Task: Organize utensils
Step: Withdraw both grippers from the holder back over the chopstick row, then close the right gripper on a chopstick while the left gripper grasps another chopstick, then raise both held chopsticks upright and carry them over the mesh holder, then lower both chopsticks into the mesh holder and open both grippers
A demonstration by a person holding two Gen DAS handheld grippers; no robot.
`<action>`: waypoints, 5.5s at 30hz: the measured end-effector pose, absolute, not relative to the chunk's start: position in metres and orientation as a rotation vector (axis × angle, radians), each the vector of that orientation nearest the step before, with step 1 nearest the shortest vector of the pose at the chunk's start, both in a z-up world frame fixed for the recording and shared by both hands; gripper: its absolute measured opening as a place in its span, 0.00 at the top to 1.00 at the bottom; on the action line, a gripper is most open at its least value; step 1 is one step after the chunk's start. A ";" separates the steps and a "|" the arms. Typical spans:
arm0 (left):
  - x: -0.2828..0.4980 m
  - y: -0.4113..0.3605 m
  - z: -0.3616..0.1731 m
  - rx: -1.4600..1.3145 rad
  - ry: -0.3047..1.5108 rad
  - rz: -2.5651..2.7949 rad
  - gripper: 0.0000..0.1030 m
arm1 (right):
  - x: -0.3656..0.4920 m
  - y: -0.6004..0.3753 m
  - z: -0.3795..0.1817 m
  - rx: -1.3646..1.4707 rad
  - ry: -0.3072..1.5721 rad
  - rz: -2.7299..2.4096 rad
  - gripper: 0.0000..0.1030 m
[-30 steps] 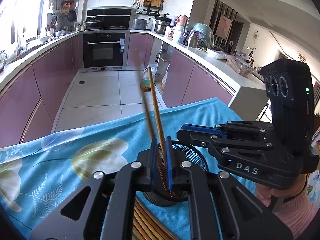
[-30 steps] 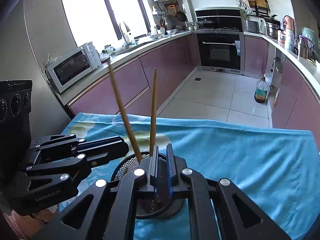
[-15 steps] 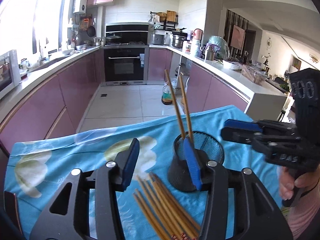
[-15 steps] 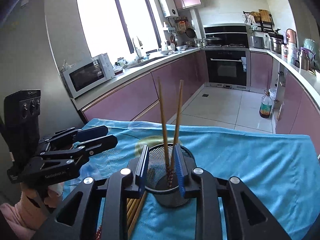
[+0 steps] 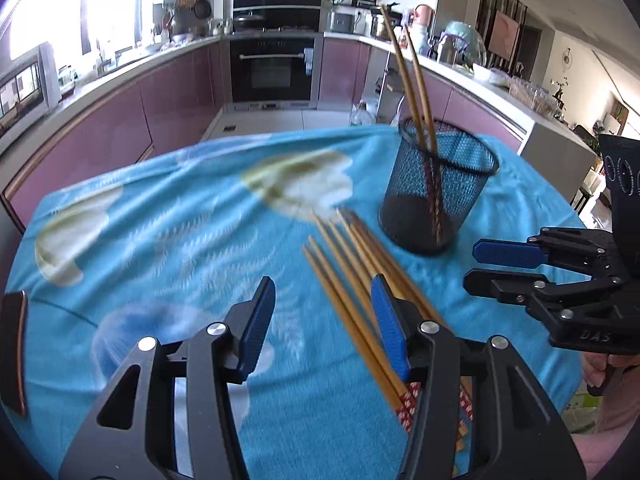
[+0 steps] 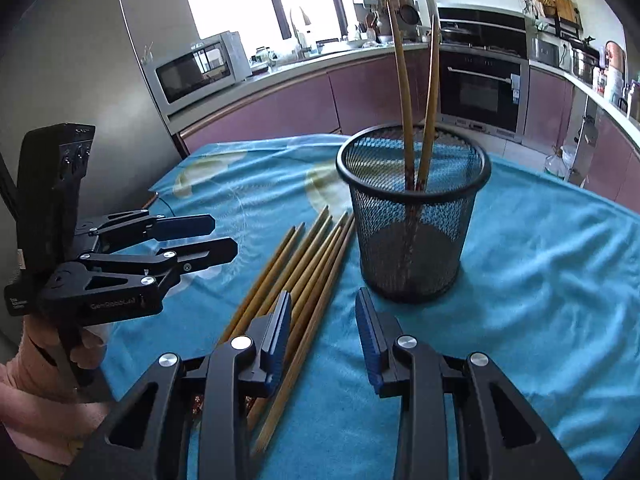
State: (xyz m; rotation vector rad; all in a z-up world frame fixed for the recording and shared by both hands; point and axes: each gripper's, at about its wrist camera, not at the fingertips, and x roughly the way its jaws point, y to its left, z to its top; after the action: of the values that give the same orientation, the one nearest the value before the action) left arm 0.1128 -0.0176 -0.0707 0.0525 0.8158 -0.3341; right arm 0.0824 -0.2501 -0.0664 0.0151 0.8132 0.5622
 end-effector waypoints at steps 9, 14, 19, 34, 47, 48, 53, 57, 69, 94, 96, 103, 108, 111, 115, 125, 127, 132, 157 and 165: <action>0.106 -0.021 -0.093 0.035 0.880 -0.351 0.52 | 0.080 -0.241 -0.088 0.003 0.870 0.531 0.70; 0.106 -0.028 -0.099 0.049 0.900 -0.349 0.52 | 0.078 -0.238 -0.090 0.001 0.878 0.521 0.70; 0.108 -0.031 -0.105 0.060 0.919 -0.338 0.54 | 0.081 -0.230 -0.092 -0.012 0.881 0.514 0.70; 0.110 -0.025 -0.109 0.066 0.927 -0.350 0.55 | 0.083 -0.227 -0.097 -0.032 0.889 0.485 0.70; 0.119 -0.029 -0.112 0.089 0.942 -0.340 0.65 | 0.091 -0.209 -0.099 -0.107 0.885 0.437 0.73; 0.120 -0.029 -0.112 0.087 0.942 -0.337 0.66 | 0.092 -0.208 -0.099 -0.105 0.885 0.436 0.75; 0.126 -0.030 -0.112 0.080 0.945 -0.319 0.70 | 0.098 -0.206 -0.099 -0.090 0.887 0.433 0.83; 0.128 -0.029 -0.112 0.056 0.950 -0.294 0.81 | 0.101 -0.211 -0.099 -0.037 0.898 0.448 0.91; 0.126 -0.023 -0.110 -0.011 0.947 -0.258 0.90 | 0.096 -0.223 -0.096 0.031 0.898 0.479 0.94; 0.123 -0.026 -0.113 0.016 0.941 -0.246 0.92 | 0.076 -0.236 -0.071 0.061 0.821 0.572 0.94; 0.122 -0.025 -0.111 0.008 0.937 -0.248 0.92 | 0.074 -0.236 -0.067 0.058 0.809 0.579 0.94; 0.110 -0.018 -0.084 -0.039 0.888 -0.332 0.93 | 0.068 -0.246 -0.048 0.080 0.749 0.597 0.94; 0.101 -0.010 -0.054 -0.109 0.831 -0.428 0.93 | 0.065 -0.255 -0.033 0.108 0.703 0.603 0.94; 0.096 -0.005 -0.036 -0.145 0.790 -0.479 0.93 | 0.063 -0.262 -0.023 0.122 0.671 0.603 0.94; 0.087 0.000 -0.011 -0.179 0.725 -0.539 0.93 | 0.063 -0.269 -0.011 0.138 0.634 0.602 0.94; 0.093 0.003 0.041 -0.247 0.582 -0.587 0.93 | 0.071 -0.286 0.023 0.139 0.539 0.582 0.94; 0.100 -0.001 0.050 -0.249 0.561 -0.589 0.93 | 0.072 -0.288 0.031 0.130 0.520 0.580 0.94; 0.113 -0.010 0.077 -0.244 0.502 -0.596 0.93 | 0.074 -0.301 0.057 0.123 0.465 0.568 0.94; 0.173 -0.099 0.045 0.048 0.694 -0.596 0.92 | 0.144 -0.303 0.025 0.096 0.654 0.504 0.94; 0.197 -0.103 0.027 0.050 0.755 -0.584 0.92 | 0.167 -0.300 0.007 0.104 0.746 0.485 0.94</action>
State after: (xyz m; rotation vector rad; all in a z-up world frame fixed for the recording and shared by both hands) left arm 0.1972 -0.1026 0.0273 0.0503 0.7545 -0.5837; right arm 0.1668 -0.2996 0.0072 0.1038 0.7461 0.4854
